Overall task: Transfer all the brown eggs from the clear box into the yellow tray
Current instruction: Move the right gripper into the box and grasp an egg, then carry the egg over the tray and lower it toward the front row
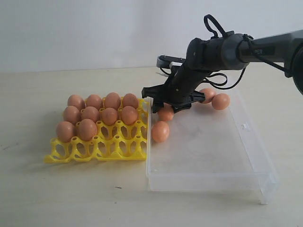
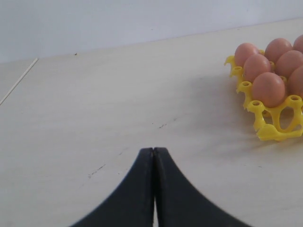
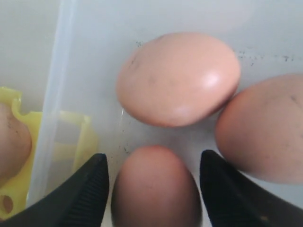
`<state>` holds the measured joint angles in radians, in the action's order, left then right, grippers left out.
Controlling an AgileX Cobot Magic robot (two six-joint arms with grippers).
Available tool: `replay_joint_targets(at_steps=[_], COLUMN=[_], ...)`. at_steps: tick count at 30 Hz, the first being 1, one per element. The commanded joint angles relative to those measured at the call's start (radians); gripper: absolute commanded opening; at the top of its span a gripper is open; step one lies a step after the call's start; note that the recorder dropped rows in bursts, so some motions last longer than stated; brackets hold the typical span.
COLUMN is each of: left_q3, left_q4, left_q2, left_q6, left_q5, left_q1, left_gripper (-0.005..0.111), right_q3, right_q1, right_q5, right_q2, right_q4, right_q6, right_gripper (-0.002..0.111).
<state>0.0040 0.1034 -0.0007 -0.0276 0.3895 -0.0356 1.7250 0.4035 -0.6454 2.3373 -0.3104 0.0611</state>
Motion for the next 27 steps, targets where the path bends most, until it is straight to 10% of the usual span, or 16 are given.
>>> replay_joint_targets(at_steps=[1,5,9,27], left_q3=[-0.004,-0.004,-0.004,-0.004], left_q4=[-0.002,-0.002,-0.002,-0.002], left_q2=[0.001,0.001,0.001,0.001], left_q6=[0.005,0.005,0.005,0.005], left_q5=[-0.009,-0.009,-0.009,-0.009], left_q1=[0.006,0.006,0.006,0.006], left_gripper=[0.0,0.0,0.0,0.0], right_q3=[0.007,0.007,0.007,0.007], right_q1=[0.002,0.002,0.002,0.02], right_q5=[0.047,0.06,0.021,-0.038], right_q2=[0.014,0.014,0.014,-0.216], right_q4=[-0.005,-0.005,-0.012,-0.054], right_q6=[-0.015,-0.046,-0.091,-0.297], right_gripper=[0.053,0.041,0.0,0.0])
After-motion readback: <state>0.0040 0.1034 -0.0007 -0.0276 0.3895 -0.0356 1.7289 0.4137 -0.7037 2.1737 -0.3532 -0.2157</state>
